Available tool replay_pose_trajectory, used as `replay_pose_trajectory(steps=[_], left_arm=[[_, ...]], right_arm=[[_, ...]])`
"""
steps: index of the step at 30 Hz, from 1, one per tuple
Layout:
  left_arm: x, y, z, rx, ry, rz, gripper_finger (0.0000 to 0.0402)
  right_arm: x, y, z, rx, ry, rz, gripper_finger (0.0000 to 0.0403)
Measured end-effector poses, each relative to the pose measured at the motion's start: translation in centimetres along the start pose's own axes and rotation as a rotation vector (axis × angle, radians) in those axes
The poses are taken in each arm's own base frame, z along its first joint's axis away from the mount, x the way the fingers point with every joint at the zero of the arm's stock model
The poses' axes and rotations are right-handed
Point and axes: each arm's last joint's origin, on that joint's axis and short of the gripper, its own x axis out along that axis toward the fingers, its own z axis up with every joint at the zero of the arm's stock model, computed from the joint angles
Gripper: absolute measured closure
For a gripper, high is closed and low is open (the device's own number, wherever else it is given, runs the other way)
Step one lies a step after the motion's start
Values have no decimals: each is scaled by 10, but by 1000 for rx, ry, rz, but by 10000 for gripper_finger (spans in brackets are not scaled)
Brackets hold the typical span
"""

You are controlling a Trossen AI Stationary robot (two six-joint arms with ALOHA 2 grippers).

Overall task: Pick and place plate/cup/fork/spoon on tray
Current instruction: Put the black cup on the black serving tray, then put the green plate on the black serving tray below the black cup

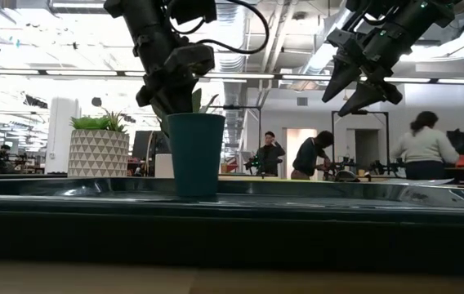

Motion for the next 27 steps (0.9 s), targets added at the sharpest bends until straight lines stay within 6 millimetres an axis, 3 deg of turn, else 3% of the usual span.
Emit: replay_pose_trajectory(steps=[7, 16, 22, 27], left_arm=[[0, 1, 1, 2, -19, 27, 352], [-2, -2, 4, -1, -16, -21, 238], [-15, -6, 15, -30, -25, -55, 159], [-35, -8, 27, -33, -14, -42, 124]], right_arm=[[0, 0, 0, -1, 1, -1, 133], [3, -2, -1, 65, 22, -29, 133], [22, -4, -3, 148, 62, -90, 133], [48, -13, -7, 252, 112, -191, 133]])
